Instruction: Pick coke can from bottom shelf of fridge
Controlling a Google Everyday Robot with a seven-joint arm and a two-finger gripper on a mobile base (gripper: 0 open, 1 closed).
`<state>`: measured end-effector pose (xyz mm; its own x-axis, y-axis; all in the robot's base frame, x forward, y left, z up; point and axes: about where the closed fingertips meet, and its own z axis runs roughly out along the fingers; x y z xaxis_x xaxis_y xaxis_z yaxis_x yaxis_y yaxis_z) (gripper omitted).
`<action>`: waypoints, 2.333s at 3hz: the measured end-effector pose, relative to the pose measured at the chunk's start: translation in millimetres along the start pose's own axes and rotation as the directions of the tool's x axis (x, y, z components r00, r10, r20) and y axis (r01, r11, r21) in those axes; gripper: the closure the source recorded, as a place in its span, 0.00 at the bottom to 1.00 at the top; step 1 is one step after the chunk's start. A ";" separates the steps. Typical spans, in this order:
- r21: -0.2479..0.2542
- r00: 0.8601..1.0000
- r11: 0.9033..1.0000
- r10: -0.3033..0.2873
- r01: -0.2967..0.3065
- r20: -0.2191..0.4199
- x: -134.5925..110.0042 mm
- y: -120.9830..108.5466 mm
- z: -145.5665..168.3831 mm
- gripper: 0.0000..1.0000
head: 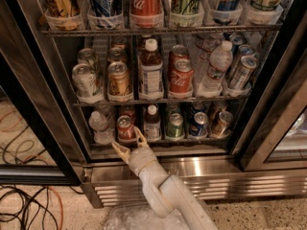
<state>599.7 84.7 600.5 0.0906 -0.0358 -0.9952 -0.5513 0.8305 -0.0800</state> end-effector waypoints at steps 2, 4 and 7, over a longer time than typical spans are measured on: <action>0.032 1.000 0.999 -0.009 0.009 0.002 1.1 0.9 11.8 0.37; 0.133 0.999 0.990 0.043 -0.044 0.006 7.2 -22.7 5.6 0.37; 0.134 0.999 0.990 0.035 -0.032 -0.020 10.5 -35.0 7.3 0.35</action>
Offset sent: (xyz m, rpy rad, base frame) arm 0.0162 0.0076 -0.0009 -0.0062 -0.0116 -0.0584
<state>626.0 59.3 593.3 0.0547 -0.0172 -0.9984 -0.4374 0.8984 -0.0394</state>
